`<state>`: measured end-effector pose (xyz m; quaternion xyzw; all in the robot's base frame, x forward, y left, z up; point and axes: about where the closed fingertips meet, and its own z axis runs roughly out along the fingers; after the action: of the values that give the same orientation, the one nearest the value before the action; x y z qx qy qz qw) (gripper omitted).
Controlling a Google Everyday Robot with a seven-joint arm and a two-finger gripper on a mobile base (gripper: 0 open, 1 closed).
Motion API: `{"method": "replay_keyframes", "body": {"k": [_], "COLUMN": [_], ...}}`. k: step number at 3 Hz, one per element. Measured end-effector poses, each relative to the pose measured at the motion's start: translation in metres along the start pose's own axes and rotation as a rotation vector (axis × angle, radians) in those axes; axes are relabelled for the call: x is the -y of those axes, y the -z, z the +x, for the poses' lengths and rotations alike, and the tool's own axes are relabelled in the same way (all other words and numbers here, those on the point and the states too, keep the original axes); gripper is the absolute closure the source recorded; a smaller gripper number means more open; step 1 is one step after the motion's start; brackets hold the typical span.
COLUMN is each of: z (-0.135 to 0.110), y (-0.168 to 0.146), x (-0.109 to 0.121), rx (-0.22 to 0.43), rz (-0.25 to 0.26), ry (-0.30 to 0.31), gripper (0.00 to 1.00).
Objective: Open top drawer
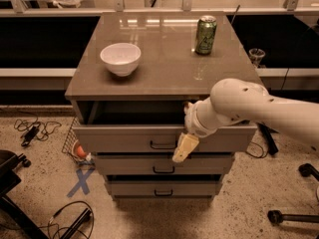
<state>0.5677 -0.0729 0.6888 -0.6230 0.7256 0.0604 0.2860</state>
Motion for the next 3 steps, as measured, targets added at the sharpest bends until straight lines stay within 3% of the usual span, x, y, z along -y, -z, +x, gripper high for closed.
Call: {"method": "replay_keyframes", "body": {"k": [2, 3], "z": [0.007, 0.023], "y": [-0.015, -0.041], "x": [0.006, -0.01], "rx": [-0.015, -0.026], "rz": [-0.007, -0.059], "ry": [-0.027, -0.092], "gripper": [0.0, 0.15]}}
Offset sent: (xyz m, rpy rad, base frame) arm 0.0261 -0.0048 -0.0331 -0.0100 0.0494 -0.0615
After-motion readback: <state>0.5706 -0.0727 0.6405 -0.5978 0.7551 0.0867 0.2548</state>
